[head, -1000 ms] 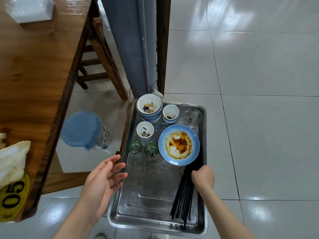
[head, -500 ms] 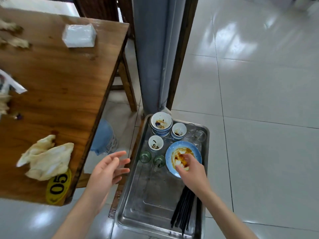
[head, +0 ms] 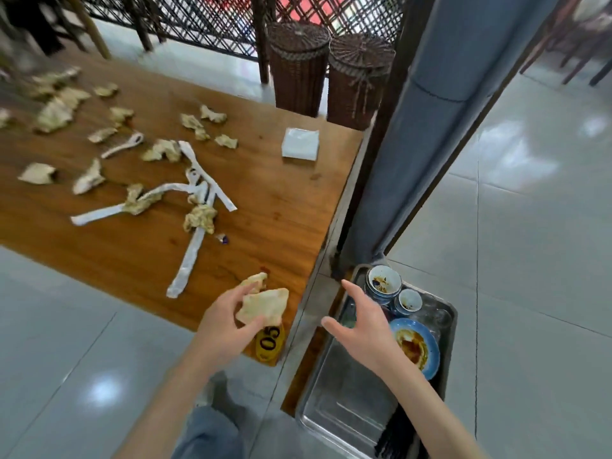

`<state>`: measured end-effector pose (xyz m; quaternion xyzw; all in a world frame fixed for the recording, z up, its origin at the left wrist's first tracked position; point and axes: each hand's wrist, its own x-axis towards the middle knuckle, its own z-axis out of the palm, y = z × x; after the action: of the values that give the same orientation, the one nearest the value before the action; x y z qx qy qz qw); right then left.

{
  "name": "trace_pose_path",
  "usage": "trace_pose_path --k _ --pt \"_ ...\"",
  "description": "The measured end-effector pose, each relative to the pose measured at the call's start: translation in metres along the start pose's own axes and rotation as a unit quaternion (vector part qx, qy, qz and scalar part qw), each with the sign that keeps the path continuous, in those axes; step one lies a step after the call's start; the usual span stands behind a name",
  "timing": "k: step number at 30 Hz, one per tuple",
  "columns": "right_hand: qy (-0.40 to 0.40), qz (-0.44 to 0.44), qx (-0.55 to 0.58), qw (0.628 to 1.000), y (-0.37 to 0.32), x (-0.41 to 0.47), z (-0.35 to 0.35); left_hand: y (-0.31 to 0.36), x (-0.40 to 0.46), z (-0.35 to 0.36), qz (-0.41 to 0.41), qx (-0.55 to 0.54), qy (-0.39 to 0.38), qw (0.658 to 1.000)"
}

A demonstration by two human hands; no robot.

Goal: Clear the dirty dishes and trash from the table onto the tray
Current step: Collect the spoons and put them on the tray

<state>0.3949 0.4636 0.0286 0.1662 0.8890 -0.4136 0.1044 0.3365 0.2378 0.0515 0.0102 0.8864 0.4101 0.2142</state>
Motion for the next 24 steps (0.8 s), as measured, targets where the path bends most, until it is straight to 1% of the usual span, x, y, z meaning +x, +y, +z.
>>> trace_pose_path --k 3,6,8,12,17,21,24 --pt "-0.006 -0.002 -0.008 1.0 -0.044 0.013 0.02 -0.019 0.015 -0.049 0.003 0.035 0.014 0.999" --pt "-0.014 0.021 0.001 1.0 -0.093 0.027 0.048 -0.039 0.035 -0.106 -0.005 0.071 0.018 0.997" --pt "-0.012 0.045 0.01 0.999 -0.125 0.039 0.069 -0.052 0.052 -0.146 -0.002 0.079 0.007 0.997" --pt "0.003 0.09 0.04 0.995 -0.176 0.062 0.102 -0.07 0.082 -0.204 0.019 0.092 -0.02 0.995" --pt "0.018 0.134 0.041 0.99 -0.209 0.081 0.129 -0.085 0.113 -0.245 0.013 0.096 -0.038 0.995" --pt "0.029 0.168 0.019 0.985 -0.222 0.103 0.136 -0.098 0.133 -0.259 -0.002 0.091 -0.052 0.994" --pt "0.027 0.176 0.006 0.984 -0.227 0.125 0.141 -0.106 0.15 -0.268 -0.022 0.101 -0.052 0.993"
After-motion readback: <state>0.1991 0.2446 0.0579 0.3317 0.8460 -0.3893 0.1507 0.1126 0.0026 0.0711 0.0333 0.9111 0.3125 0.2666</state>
